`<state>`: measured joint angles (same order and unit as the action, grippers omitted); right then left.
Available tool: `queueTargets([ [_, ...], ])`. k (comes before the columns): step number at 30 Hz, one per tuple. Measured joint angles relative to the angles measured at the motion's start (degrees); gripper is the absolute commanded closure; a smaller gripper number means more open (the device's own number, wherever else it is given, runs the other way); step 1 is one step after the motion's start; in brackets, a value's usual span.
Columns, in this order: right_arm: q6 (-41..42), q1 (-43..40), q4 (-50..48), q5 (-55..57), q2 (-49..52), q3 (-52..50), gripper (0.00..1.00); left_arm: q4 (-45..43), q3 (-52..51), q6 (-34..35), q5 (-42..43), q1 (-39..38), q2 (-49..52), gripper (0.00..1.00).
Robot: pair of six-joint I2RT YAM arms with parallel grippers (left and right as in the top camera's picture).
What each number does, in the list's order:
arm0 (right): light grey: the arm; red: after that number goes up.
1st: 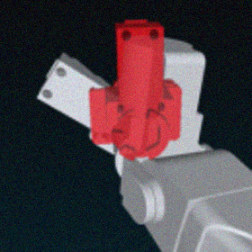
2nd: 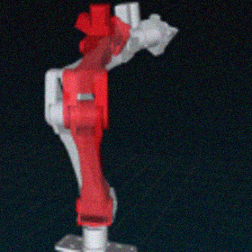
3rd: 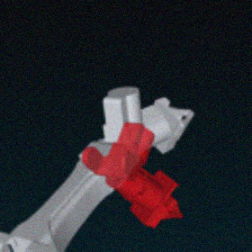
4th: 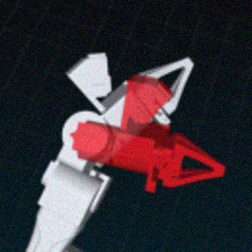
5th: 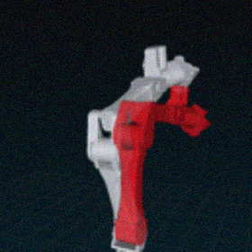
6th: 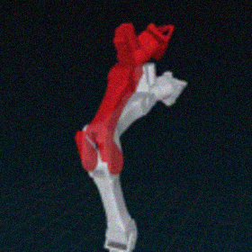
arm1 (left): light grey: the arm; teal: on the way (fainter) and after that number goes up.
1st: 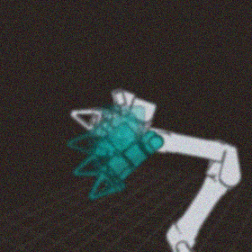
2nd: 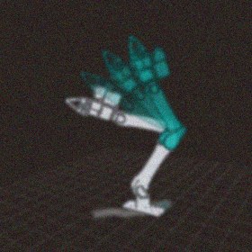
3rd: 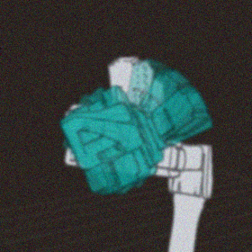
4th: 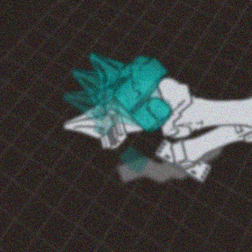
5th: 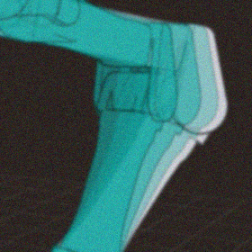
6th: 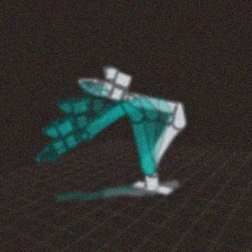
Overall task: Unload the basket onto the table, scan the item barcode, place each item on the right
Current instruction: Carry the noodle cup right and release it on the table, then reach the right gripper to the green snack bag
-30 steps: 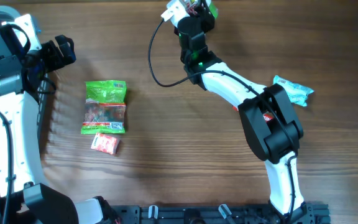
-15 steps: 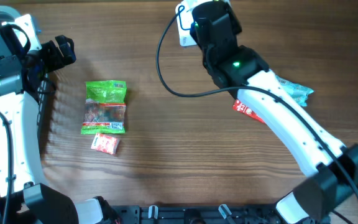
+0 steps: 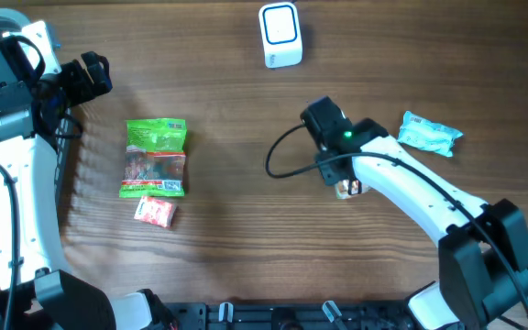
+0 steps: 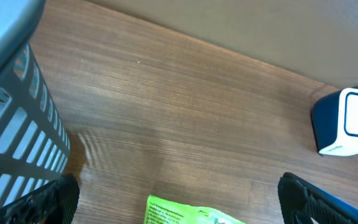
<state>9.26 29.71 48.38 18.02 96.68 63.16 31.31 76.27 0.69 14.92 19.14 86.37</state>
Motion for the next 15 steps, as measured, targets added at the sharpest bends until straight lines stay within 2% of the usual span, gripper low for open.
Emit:
queueTargets([
  [2, 0.2, -2.6, -3.0, 0.2, 0.0, -3.0, 0.44, 0.0, 0.0, 0.0, 0.0, 0.0, 0.0, 0.0],
  [3, 0.2, -3.9, -4.0, 0.5, -0.3, -3.6, 0.39, 0.0, 0.0, 0.0, 0.0, 0.0, 0.0, 0.0],
  [4, 0.5, -5.9, -4.6, 0.7, -0.7, -4.2, 0.21, 0.0, 0.0, 0.0, 0.0, 0.0, 0.0, 0.0],
  [7, 1.7, -14.6, -4.5, 1.7, -0.8, -6.4, 0.01, 0.0, 0.0, 0.0, 0.0, 0.0, 0.0, 0.0],
  [11, 1.3, -21.4, 0.5, 2.0, -0.8, -4.5, 0.0, 0.0, 0.0, 0.0, 0.0, 0.0, 0.0, 0.0],
  [15, 0.3, -21.4, 12.5, 0.8, -1.1, 12.1, 0.0, -0.2, 0.0, 0.0, 0.0, 0.0, 0.0, 0.0],
])
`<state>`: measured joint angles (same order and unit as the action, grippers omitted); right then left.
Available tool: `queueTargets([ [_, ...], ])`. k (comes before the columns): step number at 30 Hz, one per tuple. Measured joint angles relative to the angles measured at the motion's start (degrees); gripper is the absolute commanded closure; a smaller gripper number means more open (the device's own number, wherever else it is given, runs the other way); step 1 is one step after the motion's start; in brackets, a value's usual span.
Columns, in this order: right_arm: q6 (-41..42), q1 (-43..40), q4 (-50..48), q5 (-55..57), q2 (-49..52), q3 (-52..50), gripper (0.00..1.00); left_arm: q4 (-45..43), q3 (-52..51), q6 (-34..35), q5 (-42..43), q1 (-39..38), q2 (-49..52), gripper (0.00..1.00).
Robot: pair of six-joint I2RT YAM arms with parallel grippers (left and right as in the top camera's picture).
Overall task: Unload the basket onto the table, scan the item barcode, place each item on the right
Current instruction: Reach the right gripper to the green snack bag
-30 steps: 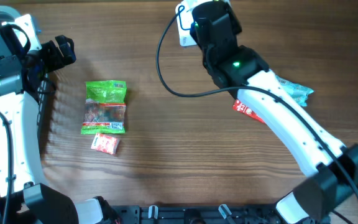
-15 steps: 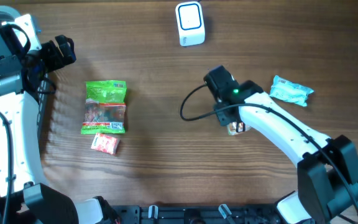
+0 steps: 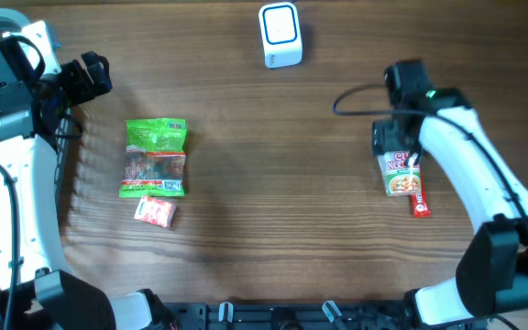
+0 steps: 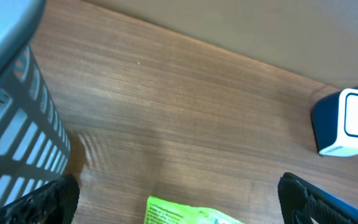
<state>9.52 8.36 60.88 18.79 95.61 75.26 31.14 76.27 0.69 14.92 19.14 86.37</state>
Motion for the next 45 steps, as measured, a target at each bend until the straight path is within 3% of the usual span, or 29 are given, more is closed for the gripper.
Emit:
queueTargets([
  [3, -0.3, 0.4, 2.8, -14.6, -1.0, 13.2, 0.07, 0.2, 0.0, 0.0, 0.0, 0.0, 0.0, 0.0],
  [5, -0.3, 1.5, -2.8, -32.2, -1.8, 14.4, 0.07, 0.2, 0.0, 0.0, 0.0, 0.0, 0.0, 0.0],
  [9, 2.8, 10.8, -17.2, -42.2, -1.4, 13.7, 0.02, 0.2, 0.0, 0.0, 0.0, 0.0, 0.0, 0.0],
  [15, 6.2, 33.2, -32.8, -38.2, 8.8, 13.7, 0.0, 0.2, 0.0, 0.0, 0.0, 0.0, 0.0, 0.0],
  [20, 7.0, 42.3, -49.2, -34.8, 22.6, 13.3, 0.0, 0.1, 0.0, 0.0, 0.0, 0.0, 0.0, 0.0],
  [25, 7.1, 46.0, -61.0, -33.4, 33.8, 13.2, 0.01, 0.2, 0.0, 0.0, 0.0, 0.0, 0.0, 0.0],
  [28, 7.4, 46.6, -60.1, -30.9, 36.0, 13.6, 0.0, 0.2, 0.0, 0.0, 0.0, 0.0, 0.0, 0.0],
  [31, 9.6, 46.8, -52.2, -24.9, 35.2, 15.3, 0.0, 0.2, 0.0, 0.0, 0.0, 0.0, 0.0, 0.0],
  [38, 13.0, 44.9, -22.2, -4.5, 24.7, 13.4, 0.0, 0.2, 0.0, 0.0, 0.0, 0.0, 0.0, 0.0],
  [42, 13.4, 43.5, -16.4, -7.1, 22.4, 13.5, 0.0, 0.2, 0.0, 0.0, 0.0, 0.0, 0.0, 0.0],
  [45, 7.6, 36.9, -16.0, -19.8, 17.7, 16.3, 0.0, 0.2, 0.0, 0.0, 0.0, 0.0, 0.0, 0.0],
])
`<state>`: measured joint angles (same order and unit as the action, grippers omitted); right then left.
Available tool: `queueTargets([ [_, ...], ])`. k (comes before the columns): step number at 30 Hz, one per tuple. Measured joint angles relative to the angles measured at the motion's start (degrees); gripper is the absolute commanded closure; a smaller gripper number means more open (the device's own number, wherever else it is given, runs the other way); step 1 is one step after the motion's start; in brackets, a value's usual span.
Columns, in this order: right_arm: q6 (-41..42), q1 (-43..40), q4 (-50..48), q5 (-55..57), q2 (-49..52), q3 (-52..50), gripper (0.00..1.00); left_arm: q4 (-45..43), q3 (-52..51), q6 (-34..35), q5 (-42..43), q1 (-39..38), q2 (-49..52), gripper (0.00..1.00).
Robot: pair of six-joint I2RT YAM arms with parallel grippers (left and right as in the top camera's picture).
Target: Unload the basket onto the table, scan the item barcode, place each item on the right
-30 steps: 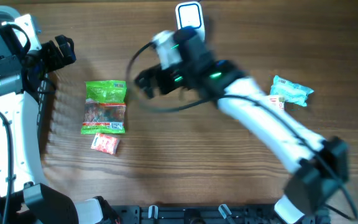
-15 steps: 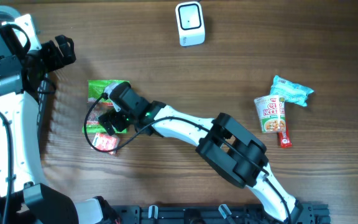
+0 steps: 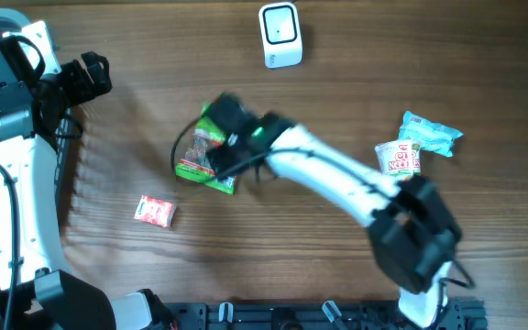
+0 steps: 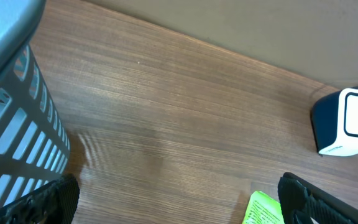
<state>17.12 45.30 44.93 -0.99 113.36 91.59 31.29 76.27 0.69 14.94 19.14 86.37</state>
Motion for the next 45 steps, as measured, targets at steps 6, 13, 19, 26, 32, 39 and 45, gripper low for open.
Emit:
queueTargets([
  [6, -12.5, -9.5, -8.7, -12.1, -2.9, 2.5, 0.0, 0.0, 0.0, 0.0, 0.0, 0.0, 0.0, 0.0],
  [13, -17.5, -7.8, -19.2, -9.9, 5.0, 2.3, 0.0, 0.0, 0.0, 0.0, 0.0, 0.0, 0.0, 0.0],
  [19, -17.7, -6.4, -15.3, -11.7, 13.2, 2.1, 0.22, 0.0, 0.0, 0.0, 0.0, 0.0, 0.0, 0.0],
  [26, -14.7, -4.9, -6.1, -11.4, 13.4, 1.9, 0.11, 0.0, 0.0, 0.0, 0.0, 0.0, 0.0, 0.0],
  [32, -11.3, -4.5, -7.2, -8.8, 11.7, 2.0, 0.0, 0.0, 0.0, 0.0, 0.0, 0.0, 0.0, 0.0],
  [39, -9.8, -0.6, -9.0, -3.0, 8.4, 2.5, 0.22, 0.0, 0.0, 0.0, 0.0, 0.0, 0.0, 0.0],
  [45, -6.6, -0.8, -10.3, -0.2, 8.4, 2.5, 0.22, 0.0, 0.0, 0.0, 0.0, 0.0, 0.0, 0.0],
])
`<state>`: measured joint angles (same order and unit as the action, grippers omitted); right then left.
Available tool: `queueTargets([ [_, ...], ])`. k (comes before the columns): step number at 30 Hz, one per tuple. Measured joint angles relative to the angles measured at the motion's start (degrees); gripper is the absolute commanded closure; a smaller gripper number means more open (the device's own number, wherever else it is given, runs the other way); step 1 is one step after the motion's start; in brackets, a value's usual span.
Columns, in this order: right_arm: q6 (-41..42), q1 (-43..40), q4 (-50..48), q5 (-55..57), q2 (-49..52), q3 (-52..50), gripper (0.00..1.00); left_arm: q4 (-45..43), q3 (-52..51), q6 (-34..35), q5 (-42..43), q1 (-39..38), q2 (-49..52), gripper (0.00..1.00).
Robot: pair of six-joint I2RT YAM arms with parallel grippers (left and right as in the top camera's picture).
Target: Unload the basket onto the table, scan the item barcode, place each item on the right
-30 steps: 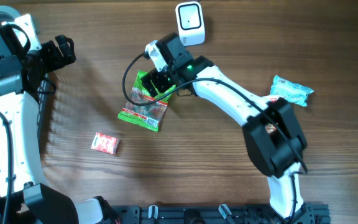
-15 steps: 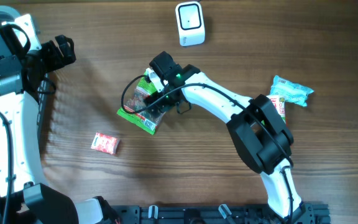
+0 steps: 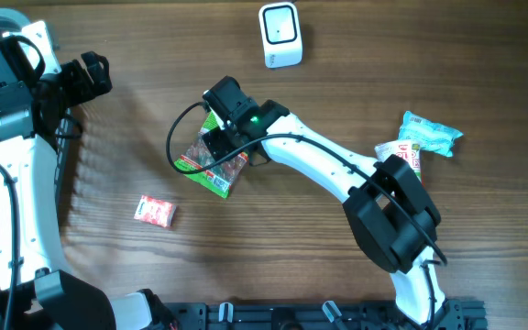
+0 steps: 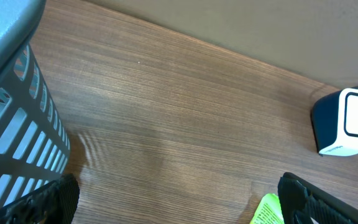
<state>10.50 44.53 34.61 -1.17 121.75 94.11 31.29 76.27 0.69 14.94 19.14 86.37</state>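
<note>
The white barcode scanner point(image 3: 280, 35) stands at the table's far edge, also seen in the left wrist view point(image 4: 347, 121). A green snack packet point(image 3: 207, 160) lies tilted at mid-table, its corner showing in the left wrist view point(image 4: 267, 211). My right gripper point(image 3: 220, 139) is stretched across the table and sits on the packet's upper end, shut on it. My left gripper point(image 3: 97, 76) hangs open at the far left beside the basket, nothing between its fingers point(image 4: 59, 198).
A small red packet point(image 3: 154, 211) lies front left. A cup of noodles point(image 3: 401, 158) and a light blue packet point(image 3: 429, 135) lie at the right. A slatted basket point(image 4: 11, 124) stands at the left edge, close to the left gripper.
The right gripper has shifted slightly toward the front over the green packet, and the packet has moved a little to the right. The left arm has not moved.
The right gripper was at mid-table over the cup of noodles, with the green packet lying flat at the left. Then it was at the right with the cup. Then the cup lay by the blue packet and the gripper was on the green packet, tilted and further right.
</note>
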Motion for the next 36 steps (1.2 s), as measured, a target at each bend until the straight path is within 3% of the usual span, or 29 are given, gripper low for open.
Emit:
queueTargets([
  [5, 0.9, 1.1, -2.4, 2.8, 0.0, -3.5, 0.16, 0.0, 0.0, 0.0, 0.0, 0.0, 0.0, 0.0],
  [12, 1.3, 1.8, -14.6, 3.2, -0.1, -13.0, 0.15, 0.0, 0.0, 0.0, 0.0, 0.0, 0.0, 0.0],
  [21, 3.2, 3.4, -17.5, 6.4, -0.1, -13.4, 0.15, 0.0, 0.0, 0.0, 0.0, 0.0, 0.0, 0.0],
  [25, 7.6, 3.4, -11.1, 7.3, -0.2, -13.1, 0.16, 0.0, 0.0, 0.0, 0.0, 0.0, 0.0, 0.0],
  [29, 12.2, 3.4, -2.4, 7.6, -1.3, -12.3, 0.23, 0.0, 0.0, 0.0, 0.0, 0.0, 0.0, 0.0],
  [32, 15.5, 3.4, 3.4, 7.4, -2.8, -12.3, 0.17, 0.0, 0.0, 0.0, 0.0, 0.0, 0.0, 0.0],
  [36, 17.8, 3.4, 2.6, 8.7, -5.7, -12.3, 0.12, 0.0, 0.0, 0.0, 0.0, 0.0, 0.0, 0.0],
])
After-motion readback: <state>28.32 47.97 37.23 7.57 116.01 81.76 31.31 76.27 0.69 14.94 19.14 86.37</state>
